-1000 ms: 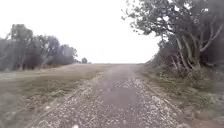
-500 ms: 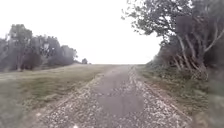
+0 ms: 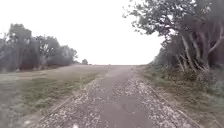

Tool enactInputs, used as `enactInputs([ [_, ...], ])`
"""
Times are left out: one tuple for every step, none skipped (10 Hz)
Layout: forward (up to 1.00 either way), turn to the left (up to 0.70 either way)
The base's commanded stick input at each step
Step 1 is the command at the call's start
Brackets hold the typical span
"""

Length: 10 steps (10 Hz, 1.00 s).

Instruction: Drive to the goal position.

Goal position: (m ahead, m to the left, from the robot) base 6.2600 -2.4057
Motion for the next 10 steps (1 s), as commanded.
enactInputs([
  [0.45,0.0],
  [0.45,0.0],
  [0.45,0.0],
  [0.45,0.0],
  [0.45,0.0],
  [0.45,0.0],
  [0.45,0.0],
  [0.45,0.0],
  [0.45,-0.05],
  [0.45,-0.19],
])
